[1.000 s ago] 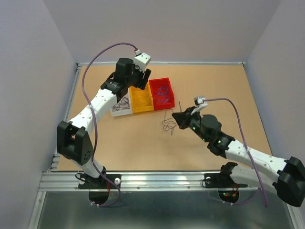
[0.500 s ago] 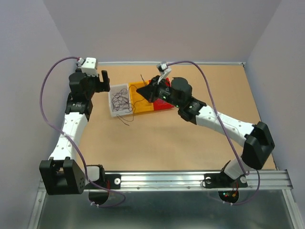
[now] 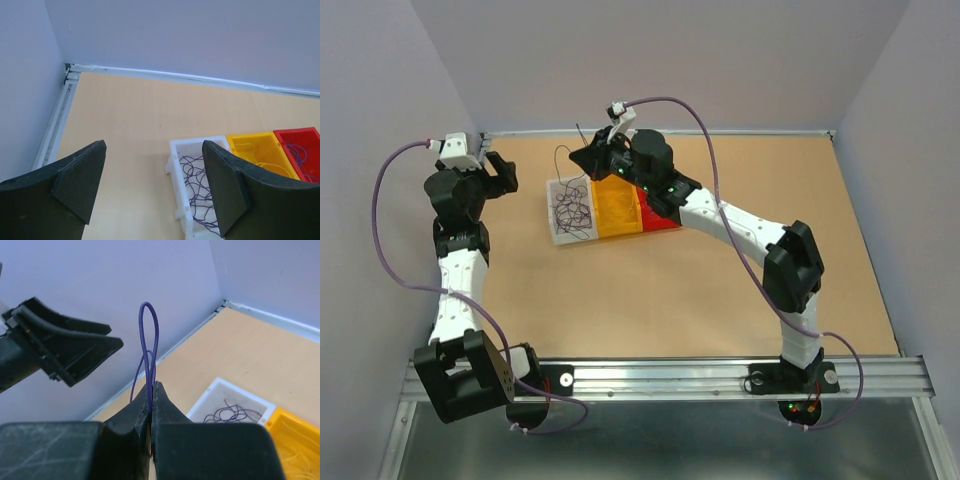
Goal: Untangle the cables
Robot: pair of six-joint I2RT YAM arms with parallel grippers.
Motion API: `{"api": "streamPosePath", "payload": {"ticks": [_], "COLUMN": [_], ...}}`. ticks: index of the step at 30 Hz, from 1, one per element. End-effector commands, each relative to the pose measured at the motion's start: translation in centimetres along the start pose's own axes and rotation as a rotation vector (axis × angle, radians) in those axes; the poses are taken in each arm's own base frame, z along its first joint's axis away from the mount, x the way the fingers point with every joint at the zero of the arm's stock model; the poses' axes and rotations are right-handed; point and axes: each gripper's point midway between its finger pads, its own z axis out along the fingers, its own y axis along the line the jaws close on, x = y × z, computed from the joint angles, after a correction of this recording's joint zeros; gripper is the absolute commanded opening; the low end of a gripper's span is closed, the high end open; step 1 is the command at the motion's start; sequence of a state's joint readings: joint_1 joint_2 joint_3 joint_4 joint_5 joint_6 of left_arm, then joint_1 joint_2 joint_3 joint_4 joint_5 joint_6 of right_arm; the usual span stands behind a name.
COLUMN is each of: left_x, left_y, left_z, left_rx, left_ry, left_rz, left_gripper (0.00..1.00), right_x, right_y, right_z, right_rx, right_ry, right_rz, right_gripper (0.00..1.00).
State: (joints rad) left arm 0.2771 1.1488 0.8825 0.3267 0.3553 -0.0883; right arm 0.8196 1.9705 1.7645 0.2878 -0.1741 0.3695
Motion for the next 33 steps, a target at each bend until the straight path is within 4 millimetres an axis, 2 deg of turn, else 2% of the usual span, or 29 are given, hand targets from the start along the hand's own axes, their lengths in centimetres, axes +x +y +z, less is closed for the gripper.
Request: {"api": "streamPosePath", "payload": {"ticks": [1, 2, 3, 4, 10, 13, 14, 17, 20, 22, 24, 25, 26, 27, 28, 29, 31, 32, 33], "left_x": [-1.4, -1.5, -1.3, -1.1, -0.6, -0.3, -0.3, -0.1, -0.2, -0.1, -0.1, 0.0, 0.0, 0.1, 0.2, 0.3, 0.3, 0.4, 0.4], "left_y": [-1.3, -1.3, -1.5, -1.6, -1.8, -2.0, -1.9, -2.2, -2.5, -2.5, -2.5, -2.7, -2.7, -2.7, -2.7, -2.8, -2.7, -2.7, -2.5], "left_z": [0.3, 0.2, 0.3, 0.3, 0.5, 0.7, 0.7, 0.9, 0.7, 0.7, 0.8, 0.9, 0.9, 1.0, 1.1, 1.2, 1.3, 1.4, 1.4], "left_rx": [0.077, 0.079, 0.093, 0.099, 0.119, 0.13, 0.132, 0.151, 0.156, 0.15, 0.145, 0.149, 0.144, 0.143, 0.141, 0.138, 0.127, 0.124, 0.111], "left_ry": [-0.069, -0.075, -0.075, -0.072, -0.064, -0.056, -0.056, -0.049, -0.053, -0.053, -0.054, -0.052, -0.05, -0.047, -0.045, -0.043, -0.043, -0.041, -0.041], "left_rz": [0.005, 0.009, 0.012, 0.013, 0.013, 0.011, 0.012, 0.019, 0.026, 0.026, 0.032, 0.035, 0.038, 0.04, 0.042, 0.044, 0.048, 0.048, 0.047], "left_gripper": [0.89, 0.89, 0.89, 0.89, 0.88, 0.88, 0.88, 0.88, 0.88, 0.88, 0.88, 0.88, 0.88, 0.88, 0.88, 0.88, 0.88, 0.88, 0.88], "right_x": [-5.7, -5.7, -6.7, -6.0, -4.4, -5.4, -6.3, -6.5, -4.1, -0.3, 2.6, 5.7, 6.8, 8.5, 10.0, 11.4, 13.6, 14.3, 15.9], "right_y": [0.2, -0.2, 0.0, -0.8, -2.4, -3.1, -2.9, -3.0, -4.0, -6.1, -8.2, -9.1, -9.9, -10.3, -9.5, -10.3, -10.1, -10.7, -11.3], "right_z": [1.4, 1.7, 1.9, 2.4, 3.8, 4.3, 4.3, 4.4, 4.8, 5.2, 5.3, 5.4, 5.3, 5.1, 5.2, 5.0, 4.6, 4.2, 4.1], "right_rx": [0.024, 0.033, 0.029, 0.041, 0.079, 0.096, 0.092, 0.095, 0.109, 0.164, 0.249, 0.284, 0.327, 0.36, 0.373, 0.439, 0.488, 0.536, 0.569], "right_ry": [-0.152, -0.158, -0.18, -0.172, -0.164, -0.192, -0.21, -0.217, -0.178, -0.115, -0.071, -0.002, 0.019, 0.059, 0.086, 0.098, 0.144, 0.147, 0.166], "right_rz": [-0.069, -0.069, -0.071, -0.07, -0.067, -0.071, -0.072, -0.065, -0.047, -0.005, 0.046, 0.05, 0.019, -0.005, -0.034, -0.066, -0.111, -0.124, -0.139], "right_gripper": [0.01, 0.01, 0.01, 0.01, 0.01, 0.01, 0.0, 0.01, 0.01, 0.01, 0.01, 0.01, 0.01, 0.01, 0.01, 0.01, 0.01, 0.01, 0.01]}}
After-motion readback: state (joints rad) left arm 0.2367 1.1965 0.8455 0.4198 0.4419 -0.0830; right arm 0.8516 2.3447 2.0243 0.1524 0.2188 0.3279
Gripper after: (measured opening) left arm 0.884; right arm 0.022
